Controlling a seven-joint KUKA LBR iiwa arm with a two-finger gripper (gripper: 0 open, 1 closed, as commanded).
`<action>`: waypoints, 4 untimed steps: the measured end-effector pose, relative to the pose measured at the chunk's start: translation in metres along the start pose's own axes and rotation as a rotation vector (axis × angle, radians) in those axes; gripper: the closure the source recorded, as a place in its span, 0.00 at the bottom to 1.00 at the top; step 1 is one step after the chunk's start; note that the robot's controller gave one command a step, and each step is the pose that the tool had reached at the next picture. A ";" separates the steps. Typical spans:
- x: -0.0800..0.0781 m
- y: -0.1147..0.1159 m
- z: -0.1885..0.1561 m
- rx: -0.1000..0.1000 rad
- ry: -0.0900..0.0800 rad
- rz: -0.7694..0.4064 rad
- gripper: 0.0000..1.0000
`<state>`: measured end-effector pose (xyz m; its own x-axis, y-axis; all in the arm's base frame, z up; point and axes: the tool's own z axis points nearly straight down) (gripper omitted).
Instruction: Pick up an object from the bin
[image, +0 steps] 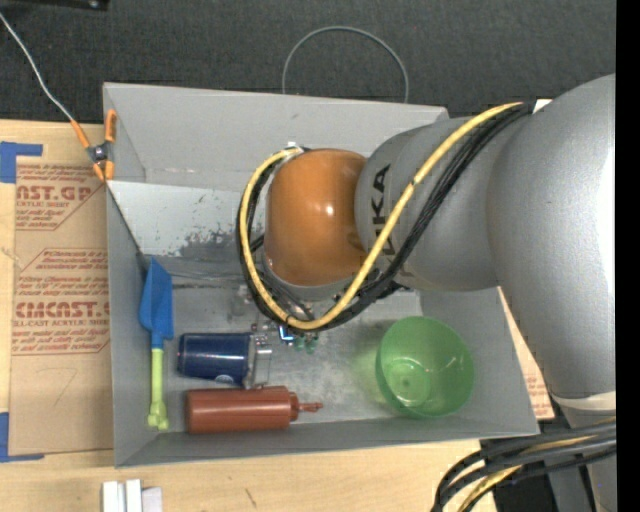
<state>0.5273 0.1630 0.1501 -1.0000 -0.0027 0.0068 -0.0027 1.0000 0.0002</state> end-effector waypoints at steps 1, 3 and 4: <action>-0.002 -0.001 -0.005 -0.001 -0.007 0.003 0.00; 0.019 0.017 0.073 -0.005 -0.013 0.029 1.00; 0.019 0.017 0.073 -0.005 -0.013 0.029 1.00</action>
Offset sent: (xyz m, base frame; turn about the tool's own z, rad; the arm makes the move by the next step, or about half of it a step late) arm -0.0252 0.0159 -0.0794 0.0276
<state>0.5074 0.1797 0.0769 -0.9996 0.0263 -0.0063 0.0263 0.9996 0.0050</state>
